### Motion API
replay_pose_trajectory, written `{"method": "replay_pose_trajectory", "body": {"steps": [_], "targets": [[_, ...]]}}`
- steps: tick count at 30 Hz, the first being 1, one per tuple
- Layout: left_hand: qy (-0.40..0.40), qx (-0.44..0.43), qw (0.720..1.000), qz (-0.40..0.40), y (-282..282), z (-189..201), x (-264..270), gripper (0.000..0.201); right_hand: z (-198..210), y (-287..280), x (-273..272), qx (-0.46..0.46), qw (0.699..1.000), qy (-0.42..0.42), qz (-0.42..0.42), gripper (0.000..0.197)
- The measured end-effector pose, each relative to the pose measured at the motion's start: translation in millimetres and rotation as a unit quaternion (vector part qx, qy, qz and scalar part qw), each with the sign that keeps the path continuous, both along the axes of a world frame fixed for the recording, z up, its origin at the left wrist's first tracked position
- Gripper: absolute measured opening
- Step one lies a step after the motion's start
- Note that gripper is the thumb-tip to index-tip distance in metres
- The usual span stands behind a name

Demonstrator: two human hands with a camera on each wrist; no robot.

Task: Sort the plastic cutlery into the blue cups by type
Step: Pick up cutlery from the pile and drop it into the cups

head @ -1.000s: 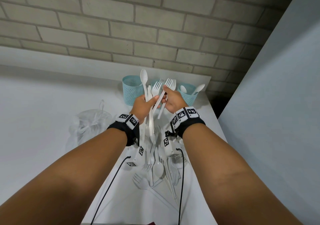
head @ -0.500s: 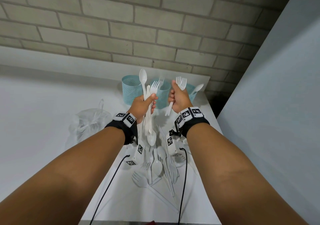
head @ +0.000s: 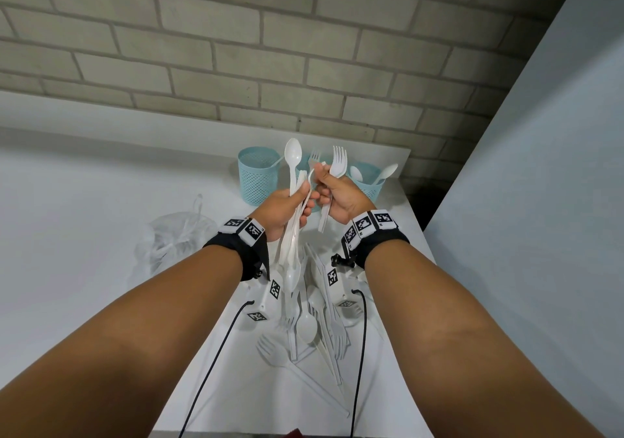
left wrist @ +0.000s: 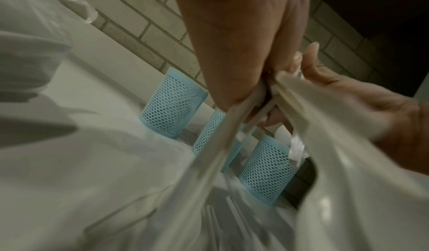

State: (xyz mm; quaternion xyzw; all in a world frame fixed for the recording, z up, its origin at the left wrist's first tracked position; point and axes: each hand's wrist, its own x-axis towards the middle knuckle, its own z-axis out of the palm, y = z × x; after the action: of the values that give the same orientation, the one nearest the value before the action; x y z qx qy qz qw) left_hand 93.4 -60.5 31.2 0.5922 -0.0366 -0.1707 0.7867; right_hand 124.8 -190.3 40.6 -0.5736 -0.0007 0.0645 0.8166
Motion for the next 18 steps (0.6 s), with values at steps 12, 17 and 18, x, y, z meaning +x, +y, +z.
{"method": "replay_pose_trajectory", "body": {"steps": [12,17,18], "targets": [[-0.029,0.005,0.999,0.022,-3.4,-5.4,7.7,0.024,-1.1,-1.7,21.1,-0.066,0.995,0.034,-0.061,0.023],[-0.018,-0.033,0.997,0.062,3.5,-4.6,17.1,0.023,32.2,-8.4,47.3,0.067,0.972,-0.013,-0.227,0.023],[-0.020,-0.035,0.997,0.071,5.2,-3.9,19.1,0.022,39.9,-7.9,52.3,0.092,0.966,-0.030,-0.239,0.022]]}}
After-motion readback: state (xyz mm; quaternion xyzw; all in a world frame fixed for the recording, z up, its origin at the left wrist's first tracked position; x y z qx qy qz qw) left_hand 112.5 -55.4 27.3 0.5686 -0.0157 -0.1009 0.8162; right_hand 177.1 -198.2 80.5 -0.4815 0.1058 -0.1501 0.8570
